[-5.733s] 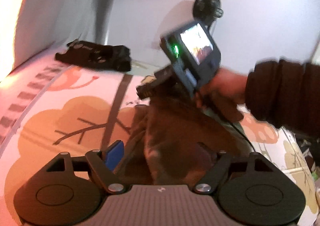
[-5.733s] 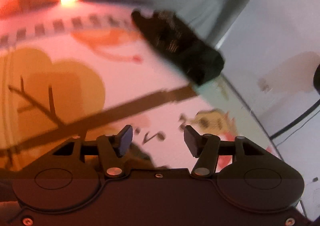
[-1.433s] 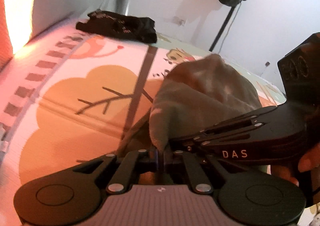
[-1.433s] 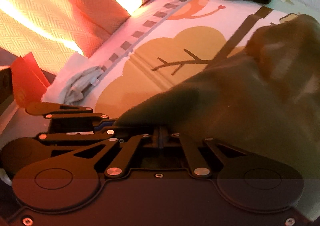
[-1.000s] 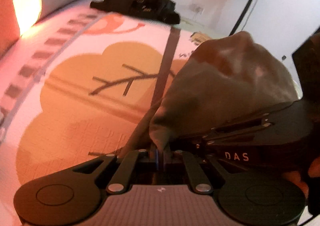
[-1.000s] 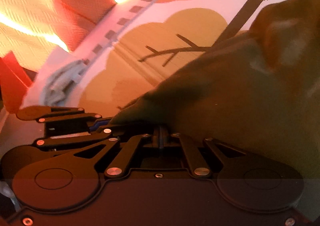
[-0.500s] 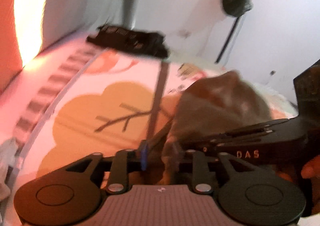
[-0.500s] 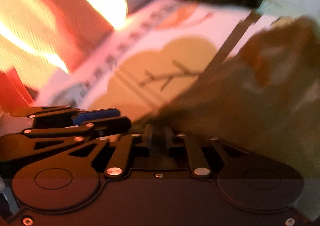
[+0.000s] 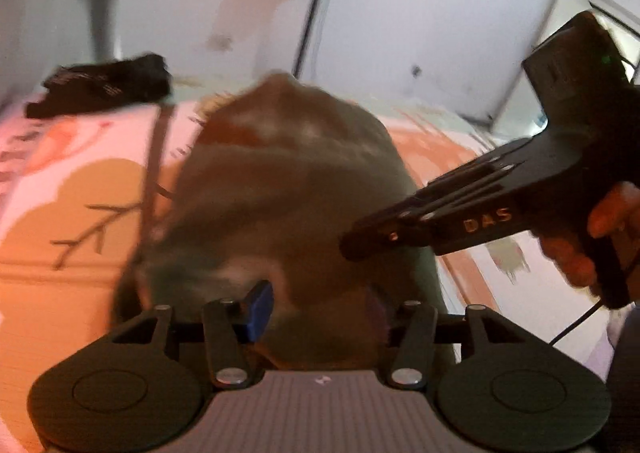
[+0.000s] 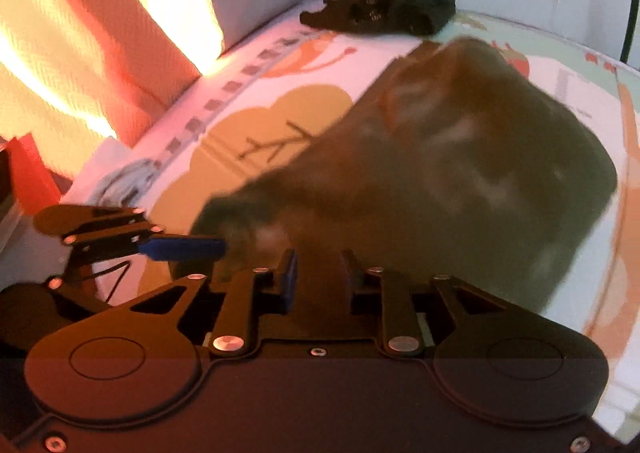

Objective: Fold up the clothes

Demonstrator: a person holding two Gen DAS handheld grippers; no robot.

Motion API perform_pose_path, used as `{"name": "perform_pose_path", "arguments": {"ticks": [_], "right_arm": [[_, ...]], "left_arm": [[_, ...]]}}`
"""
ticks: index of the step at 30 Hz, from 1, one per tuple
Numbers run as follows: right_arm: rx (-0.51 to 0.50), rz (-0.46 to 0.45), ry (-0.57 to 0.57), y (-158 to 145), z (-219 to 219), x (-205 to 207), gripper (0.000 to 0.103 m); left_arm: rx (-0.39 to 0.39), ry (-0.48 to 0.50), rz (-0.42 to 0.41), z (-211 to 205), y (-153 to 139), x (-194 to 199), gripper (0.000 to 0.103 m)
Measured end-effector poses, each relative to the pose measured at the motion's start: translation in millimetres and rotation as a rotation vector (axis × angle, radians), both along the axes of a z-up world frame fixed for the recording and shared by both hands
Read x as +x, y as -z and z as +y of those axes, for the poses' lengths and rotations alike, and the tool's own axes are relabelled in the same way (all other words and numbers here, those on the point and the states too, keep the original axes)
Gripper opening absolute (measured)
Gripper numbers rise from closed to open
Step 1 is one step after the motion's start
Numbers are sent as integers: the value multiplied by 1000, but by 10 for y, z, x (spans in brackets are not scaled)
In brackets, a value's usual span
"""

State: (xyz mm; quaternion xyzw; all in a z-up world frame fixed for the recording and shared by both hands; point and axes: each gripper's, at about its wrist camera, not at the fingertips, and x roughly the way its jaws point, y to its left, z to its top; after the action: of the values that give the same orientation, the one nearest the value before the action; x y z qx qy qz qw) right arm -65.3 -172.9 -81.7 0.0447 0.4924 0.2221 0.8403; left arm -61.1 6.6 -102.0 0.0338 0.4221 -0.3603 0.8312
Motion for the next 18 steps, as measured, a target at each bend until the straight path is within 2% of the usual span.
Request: {"name": "perform_pose_path", "arguments": {"ticks": [3,6,8,12,14,15,16,18], "right_arm": [[29,36,-1,44,-50,-218,17],[42,88,-20,138,-32,-416,17],[19,104,-30,227,21,-504,17],[-75,132,1,430,50,-538,0],[-99,159,30,522,1,-519,0],[-96,174,43,556,-38,-515,0],[-97,172,45,571,-59,-524,0],[-101,166,46,596,-97,-546,0]], "left_arm": [[0,61,47,-75,127,-48,56],[60,-8,82,-41,302,48,55],[68,-56,104,54,364,127,54],[82,-151,148,243,488,285,44],[90,-186,154,319,520,331,41],[96,-199,149,348,523,341,27],[120,-219,143,387,524,368,7],[166,-260,132,465,527,422,6]]}}
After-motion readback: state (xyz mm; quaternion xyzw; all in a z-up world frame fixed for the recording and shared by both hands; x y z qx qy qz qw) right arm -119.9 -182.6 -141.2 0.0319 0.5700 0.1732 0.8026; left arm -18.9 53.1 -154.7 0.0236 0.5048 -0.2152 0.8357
